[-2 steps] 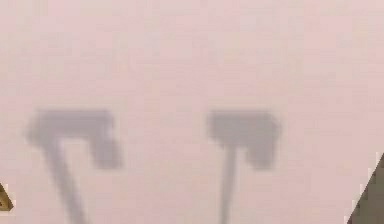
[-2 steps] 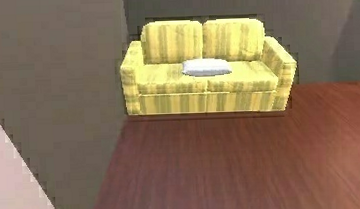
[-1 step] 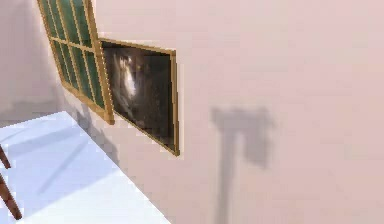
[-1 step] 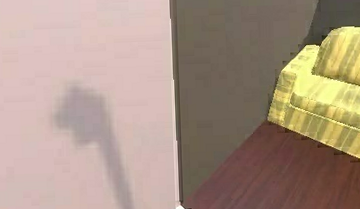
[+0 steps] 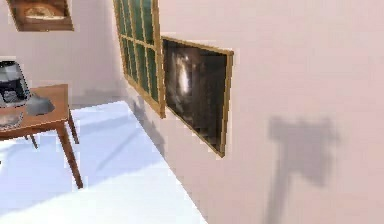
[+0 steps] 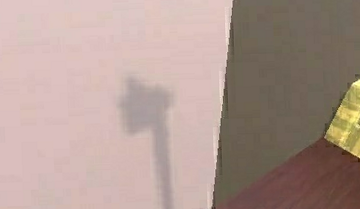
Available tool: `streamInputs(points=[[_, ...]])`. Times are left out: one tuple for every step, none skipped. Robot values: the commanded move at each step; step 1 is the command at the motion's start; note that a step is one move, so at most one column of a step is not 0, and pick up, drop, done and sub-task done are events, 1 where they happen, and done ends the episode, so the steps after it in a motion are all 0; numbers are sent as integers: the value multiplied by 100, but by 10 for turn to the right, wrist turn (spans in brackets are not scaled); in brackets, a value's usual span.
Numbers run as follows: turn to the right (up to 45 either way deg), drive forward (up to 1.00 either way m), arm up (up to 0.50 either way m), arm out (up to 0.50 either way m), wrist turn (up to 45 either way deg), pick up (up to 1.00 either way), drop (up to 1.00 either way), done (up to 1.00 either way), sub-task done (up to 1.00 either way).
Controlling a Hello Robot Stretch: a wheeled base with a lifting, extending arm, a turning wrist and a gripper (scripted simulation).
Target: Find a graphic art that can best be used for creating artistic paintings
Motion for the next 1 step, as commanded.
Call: streamInputs(points=[[0, 0, 0, 0, 0, 0, 0, 100, 0]])
